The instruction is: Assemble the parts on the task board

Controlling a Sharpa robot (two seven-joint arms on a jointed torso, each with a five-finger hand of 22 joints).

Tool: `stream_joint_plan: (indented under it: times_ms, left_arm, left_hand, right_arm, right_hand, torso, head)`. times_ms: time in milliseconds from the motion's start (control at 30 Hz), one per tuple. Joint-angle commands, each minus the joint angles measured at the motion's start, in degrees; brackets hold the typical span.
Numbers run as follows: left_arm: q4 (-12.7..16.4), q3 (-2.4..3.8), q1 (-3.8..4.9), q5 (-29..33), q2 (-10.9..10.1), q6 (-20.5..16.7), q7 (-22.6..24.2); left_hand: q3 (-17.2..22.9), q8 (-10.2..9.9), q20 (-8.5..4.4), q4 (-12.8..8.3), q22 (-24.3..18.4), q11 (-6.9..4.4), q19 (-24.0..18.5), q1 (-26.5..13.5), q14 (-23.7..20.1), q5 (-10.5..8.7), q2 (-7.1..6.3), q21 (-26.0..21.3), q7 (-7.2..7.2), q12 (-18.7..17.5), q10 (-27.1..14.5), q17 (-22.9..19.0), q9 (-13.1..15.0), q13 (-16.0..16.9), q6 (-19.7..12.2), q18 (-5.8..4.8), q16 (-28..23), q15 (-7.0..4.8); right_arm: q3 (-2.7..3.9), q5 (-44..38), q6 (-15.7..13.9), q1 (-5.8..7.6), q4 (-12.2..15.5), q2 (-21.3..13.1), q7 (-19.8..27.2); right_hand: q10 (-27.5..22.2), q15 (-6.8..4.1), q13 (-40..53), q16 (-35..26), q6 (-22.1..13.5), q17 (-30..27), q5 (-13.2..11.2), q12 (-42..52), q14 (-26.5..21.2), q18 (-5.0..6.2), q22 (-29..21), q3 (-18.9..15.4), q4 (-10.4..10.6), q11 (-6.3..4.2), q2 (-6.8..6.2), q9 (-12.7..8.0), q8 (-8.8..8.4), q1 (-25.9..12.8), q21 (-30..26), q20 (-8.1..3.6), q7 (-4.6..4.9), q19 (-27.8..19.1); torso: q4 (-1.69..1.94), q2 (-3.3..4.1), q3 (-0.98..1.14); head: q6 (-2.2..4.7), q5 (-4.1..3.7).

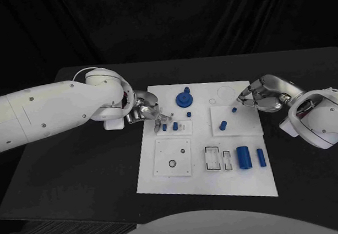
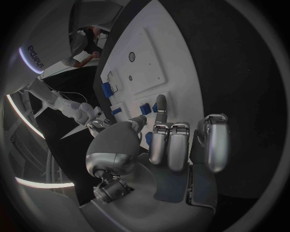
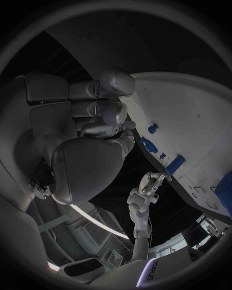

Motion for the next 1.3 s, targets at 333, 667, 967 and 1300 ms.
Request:
stream_joint_plan:
  times_ms: [333, 667, 967, 1300]
  left_arm:
    - [3.2, 0.08, 2.74, -0.1, -4.7, -30.0, 15.7]
    - [-1.0, 0.05, 3.48, -5.0, -2.6, -36.4, 33.8]
    - [-5.3, 0.03, -0.22, -28.0, 1.8, -36.5, 36.8]
    - [-7.2, 0.04, -2.43, -33.8, 5.4, -36.0, 37.0]
  left_hand:
    - [-12.0, 10.0, -0.89, 3.1, 13.6, -0.55, 3.8, 13.1, 6.0, 5.65, -4.90, 4.4, 0.10, 0.2, 6.0, 15.1, 17.1, 15.1, -8.9, -0.14, 0.2, -0.53]
    - [-8.4, -3.5, 4.13, 2.3, 9.6, 7.28, -7.6, 37.4, -13.5, -1.89, -4.11, -9.3, 6.87, -55.1, -47.7, 4.2, 0.0, -14.6, -23.7, 2.07, -19.4, 6.13]
    - [-4.1, -3.3, 2.30, -0.6, 10.4, 3.06, -3.4, 41.7, -7.8, 0.24, -9.36, -5.6, -2.77, -70.6, -48.1, -3.5, -25.9, -43.4, -22.5, 2.27, -21.2, 2.32]
    - [-2.6, -2.7, 1.87, -2.8, 10.7, 1.93, -2.3, 41.9, -8.0, -1.15, -9.07, -4.9, -0.89, -69.0, -42.2, -6.7, -31.2, -50.3, -18.1, 2.05, -21.7, 1.45]
  right_arm:
    - [0.06, -1.0, -5.2, 1.98, 2.9, -2.8, 1.9]
    - [0.06, -3.2, -10.1, 7.64, 6.8, -5.4, 5.8]
    - [0.05, -3.5, -8.8, 7.50, 6.6, -5.3, 7.8]
    - [0.05, -3.6, -7.3, 6.92, 6.2, -5.4, 7.7]
  right_hand:
    - [0.3, -0.43, -18.2, 0.5, 0.7, 0.8, 0.0, 0.1, 0.3, 0.00, 2.2, 0.3, -0.1, -0.45, -0.85, 0.2, 0.35, -0.4, 0.2, -0.02, -0.05, -0.3]
    - [0.9, -0.56, -17.2, 1.8, 1.3, 2.3, -1.1, 1.1, 0.8, -0.23, 2.8, -0.1, 1.0, -0.64, -1.36, 0.4, 0.54, -2.7, 1.5, -0.08, -0.31, 0.2]
    - [1.3, -0.66, -16.5, 2.0, 1.2, 2.2, -2.2, 1.7, 0.9, -0.41, 3.3, -0.1, 1.5, -0.72, -1.24, 0.4, 0.39, -3.3, 2.7, -0.19, -0.38, 0.7]
    - [1.5, -0.68, -16.4, 2.0, 1.2, 2.0, -3.0, 1.9, 0.9, -0.38, 3.3, 0.0, 1.7, -0.76, -1.12, 0.3, 0.23, -3.5, 2.5, -0.22, -0.45, 0.8]
  torso:
    - [-0.09, -0.05, -0.15]
    - [-0.06, 0.09, -0.15]
    - [0.05, 0.58, -0.36]
    - [0.24, 1.50, -1.26]
  head:
    - [-0.01, -0.22]
    - [-0.01, -0.19]
    - [-0.01, -0.77]
    - [-0.01, -0.47]
